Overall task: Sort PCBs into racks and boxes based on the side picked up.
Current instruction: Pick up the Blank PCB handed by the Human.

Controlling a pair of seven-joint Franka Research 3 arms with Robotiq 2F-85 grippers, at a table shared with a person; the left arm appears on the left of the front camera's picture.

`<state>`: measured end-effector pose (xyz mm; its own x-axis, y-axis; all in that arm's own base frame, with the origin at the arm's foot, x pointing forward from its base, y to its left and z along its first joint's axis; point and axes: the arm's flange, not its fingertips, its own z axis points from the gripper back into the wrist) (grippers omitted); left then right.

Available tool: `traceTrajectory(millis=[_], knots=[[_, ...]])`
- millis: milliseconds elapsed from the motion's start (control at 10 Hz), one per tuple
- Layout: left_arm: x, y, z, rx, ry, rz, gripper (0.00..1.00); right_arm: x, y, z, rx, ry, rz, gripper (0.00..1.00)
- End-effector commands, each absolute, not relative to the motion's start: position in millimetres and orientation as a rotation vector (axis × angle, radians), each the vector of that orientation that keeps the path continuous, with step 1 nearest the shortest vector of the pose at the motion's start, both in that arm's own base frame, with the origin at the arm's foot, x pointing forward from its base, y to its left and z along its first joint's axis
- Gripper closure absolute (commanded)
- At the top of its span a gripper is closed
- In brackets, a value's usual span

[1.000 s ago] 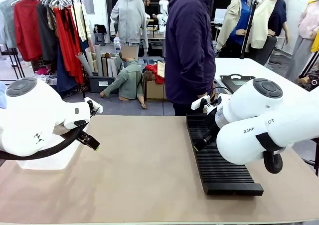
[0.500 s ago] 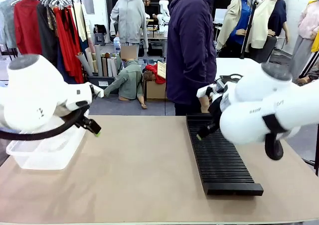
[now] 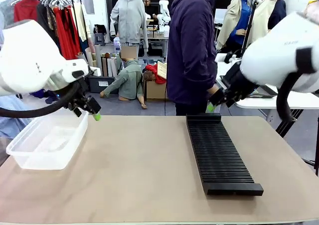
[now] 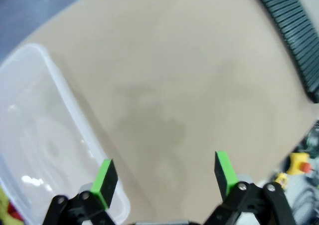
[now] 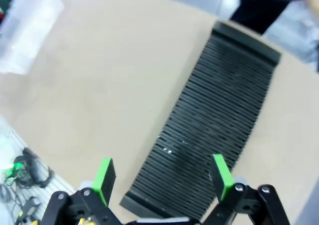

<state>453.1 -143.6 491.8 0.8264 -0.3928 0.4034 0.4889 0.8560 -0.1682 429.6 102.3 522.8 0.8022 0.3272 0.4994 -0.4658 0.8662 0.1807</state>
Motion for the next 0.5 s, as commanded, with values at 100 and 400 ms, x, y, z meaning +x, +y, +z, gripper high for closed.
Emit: traceTrajectory(millis=[100, 400], knots=[[463.7, -98.2, 505.2, -0.648, -0.406, -0.400, 0.00, 440.6, 65.5, 531.3, 0.588, -0.418, 0.457, 0.00], [449.3, -39.6, 519.3, -0.946, -0.482, -0.327, 0.00, 440.2, 10.1, 521.0, 0.875, -0.432, 0.431, 0.00]])
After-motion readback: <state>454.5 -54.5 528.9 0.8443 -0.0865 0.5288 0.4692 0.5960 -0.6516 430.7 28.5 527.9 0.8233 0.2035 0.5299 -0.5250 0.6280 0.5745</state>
